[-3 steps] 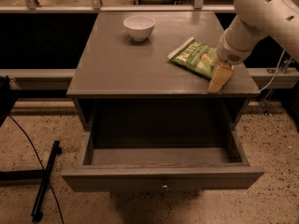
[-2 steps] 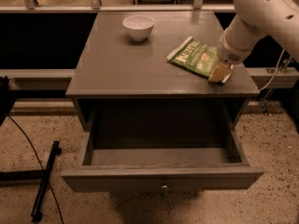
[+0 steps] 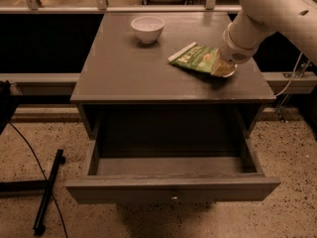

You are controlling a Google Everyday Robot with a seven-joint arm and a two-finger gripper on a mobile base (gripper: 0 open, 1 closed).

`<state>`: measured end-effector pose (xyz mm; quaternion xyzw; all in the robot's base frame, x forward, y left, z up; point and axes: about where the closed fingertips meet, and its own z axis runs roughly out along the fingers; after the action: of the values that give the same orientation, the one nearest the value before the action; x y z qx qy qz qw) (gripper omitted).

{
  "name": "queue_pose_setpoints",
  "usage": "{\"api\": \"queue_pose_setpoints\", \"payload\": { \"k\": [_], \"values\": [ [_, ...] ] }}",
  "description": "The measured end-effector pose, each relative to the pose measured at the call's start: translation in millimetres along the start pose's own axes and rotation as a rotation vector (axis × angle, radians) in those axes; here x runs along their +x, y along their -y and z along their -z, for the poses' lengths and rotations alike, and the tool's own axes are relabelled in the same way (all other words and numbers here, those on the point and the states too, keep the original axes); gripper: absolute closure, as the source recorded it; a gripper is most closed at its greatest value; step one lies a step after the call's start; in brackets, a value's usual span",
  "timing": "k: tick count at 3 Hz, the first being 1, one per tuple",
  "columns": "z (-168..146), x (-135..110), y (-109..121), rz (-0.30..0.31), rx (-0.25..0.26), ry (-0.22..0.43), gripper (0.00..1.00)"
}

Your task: Place green rice chip bag into top drawer

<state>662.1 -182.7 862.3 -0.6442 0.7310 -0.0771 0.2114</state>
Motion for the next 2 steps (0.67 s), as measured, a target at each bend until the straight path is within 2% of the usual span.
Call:
{"api": "queue_pose_setpoints", "payload": {
  "k": [1,2],
  "values": [
    [28.9,-18.5,-2.1,0.044,0.018,0.094,1.0],
    [75.7,-45.7,-22.4,0.117,0.038,0.238,1.0]
  ]
}}
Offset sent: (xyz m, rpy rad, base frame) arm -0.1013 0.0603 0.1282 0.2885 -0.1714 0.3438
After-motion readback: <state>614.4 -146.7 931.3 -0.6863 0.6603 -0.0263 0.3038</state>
